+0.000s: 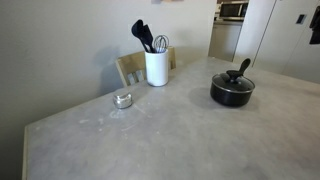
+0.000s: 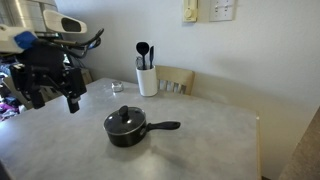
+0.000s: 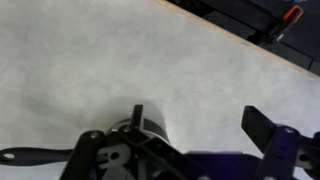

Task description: Remove the lid from the small black pot

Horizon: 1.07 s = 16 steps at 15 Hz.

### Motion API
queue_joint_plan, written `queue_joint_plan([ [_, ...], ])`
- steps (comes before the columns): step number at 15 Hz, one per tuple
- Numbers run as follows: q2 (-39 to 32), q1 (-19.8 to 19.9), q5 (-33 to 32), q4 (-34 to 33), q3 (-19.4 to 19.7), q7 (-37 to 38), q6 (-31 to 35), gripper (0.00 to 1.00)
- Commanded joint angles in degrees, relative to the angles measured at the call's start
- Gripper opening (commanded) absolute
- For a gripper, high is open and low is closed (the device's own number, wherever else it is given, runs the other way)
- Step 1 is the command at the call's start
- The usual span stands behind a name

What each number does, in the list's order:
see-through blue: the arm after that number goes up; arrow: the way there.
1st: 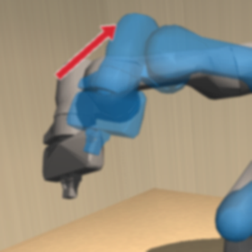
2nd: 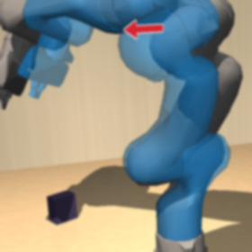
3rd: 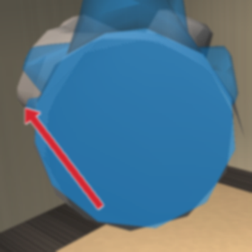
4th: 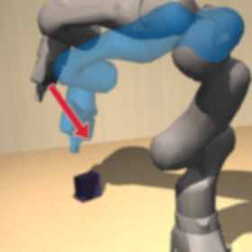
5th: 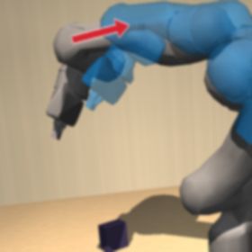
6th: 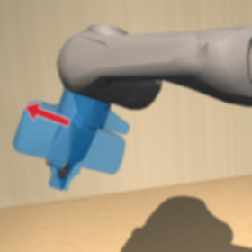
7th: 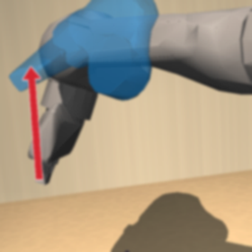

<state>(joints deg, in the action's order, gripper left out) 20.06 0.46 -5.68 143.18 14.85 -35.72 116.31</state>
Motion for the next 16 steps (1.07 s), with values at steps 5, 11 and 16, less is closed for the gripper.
queue_joint_plan([
  [5,-13.17,-0.21,7.54,-3.43,-0.67,-0.11,18.29,1.00],
  [11,-18.10,1.75,15.76,-6.67,-3.70,-3.09,17.31,1.00],
  [16,-21.32,2.16,15.63,-7.83,-4.88,-5.96,20.64,1.00],
])
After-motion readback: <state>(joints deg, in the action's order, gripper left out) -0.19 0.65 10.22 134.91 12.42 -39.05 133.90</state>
